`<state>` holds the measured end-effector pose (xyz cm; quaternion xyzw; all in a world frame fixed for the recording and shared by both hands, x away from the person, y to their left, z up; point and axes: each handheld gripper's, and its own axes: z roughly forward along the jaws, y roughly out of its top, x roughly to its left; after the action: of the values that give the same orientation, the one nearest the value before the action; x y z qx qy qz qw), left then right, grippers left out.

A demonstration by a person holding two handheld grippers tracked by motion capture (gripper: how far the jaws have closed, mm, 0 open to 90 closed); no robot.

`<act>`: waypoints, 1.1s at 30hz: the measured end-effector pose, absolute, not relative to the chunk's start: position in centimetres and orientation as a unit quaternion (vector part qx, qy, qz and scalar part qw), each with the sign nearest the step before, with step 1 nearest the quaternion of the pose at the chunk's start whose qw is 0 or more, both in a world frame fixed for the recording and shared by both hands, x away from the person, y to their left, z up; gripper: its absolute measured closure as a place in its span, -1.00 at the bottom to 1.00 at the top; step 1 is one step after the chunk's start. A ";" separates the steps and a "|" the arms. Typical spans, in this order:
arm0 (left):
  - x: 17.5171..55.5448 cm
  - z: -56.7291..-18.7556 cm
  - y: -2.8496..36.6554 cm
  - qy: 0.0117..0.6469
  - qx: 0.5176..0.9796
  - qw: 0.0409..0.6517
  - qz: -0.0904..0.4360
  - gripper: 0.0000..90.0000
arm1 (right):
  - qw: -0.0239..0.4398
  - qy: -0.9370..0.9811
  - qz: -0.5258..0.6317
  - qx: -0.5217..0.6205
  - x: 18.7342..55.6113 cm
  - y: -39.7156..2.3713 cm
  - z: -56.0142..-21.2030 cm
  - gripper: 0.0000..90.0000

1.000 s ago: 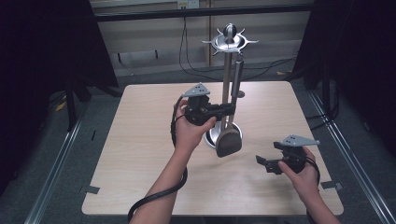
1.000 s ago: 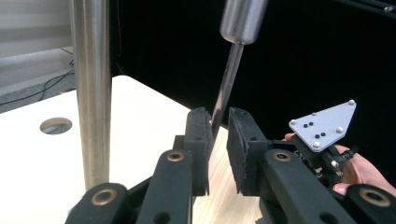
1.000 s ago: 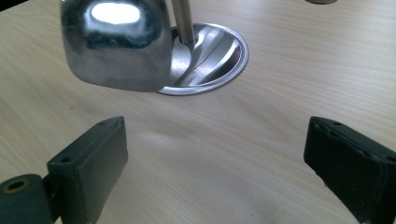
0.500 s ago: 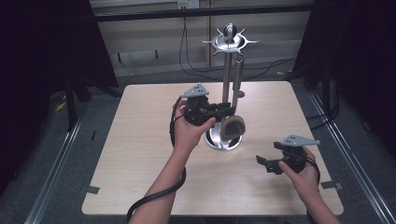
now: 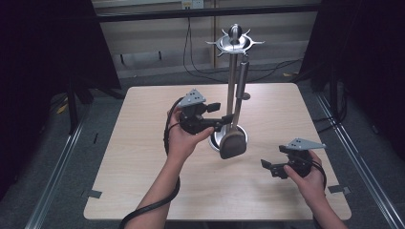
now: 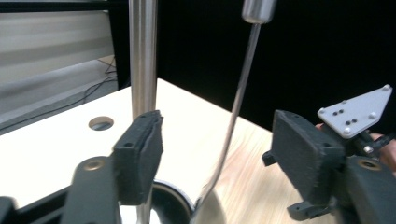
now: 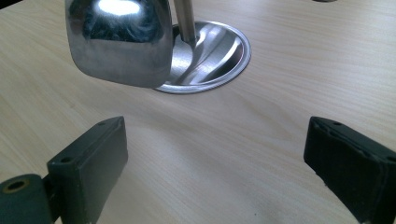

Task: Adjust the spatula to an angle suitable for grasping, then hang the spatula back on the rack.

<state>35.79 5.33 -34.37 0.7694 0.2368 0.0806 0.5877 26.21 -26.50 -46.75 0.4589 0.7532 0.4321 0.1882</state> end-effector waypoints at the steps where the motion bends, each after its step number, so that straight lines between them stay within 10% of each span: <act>1: 35.7 -34.4 5.4 0.236 0.771 0.585 0.082 -0.37 | 0.188 0.753 0.431 0.460 26.2 -26.5 -46.7 -0.87; 33: 35.2 -37.0 7.6 0.261 0.780 0.558 0.111 -0.79 | 0.192 0.752 0.431 0.460 26.2 -26.8 -46.8 -0.87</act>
<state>35.21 7.56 -37.00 0.7802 0.2612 0.1109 0.5575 26.22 -26.84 -46.77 0.4601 0.7520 0.4314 0.1918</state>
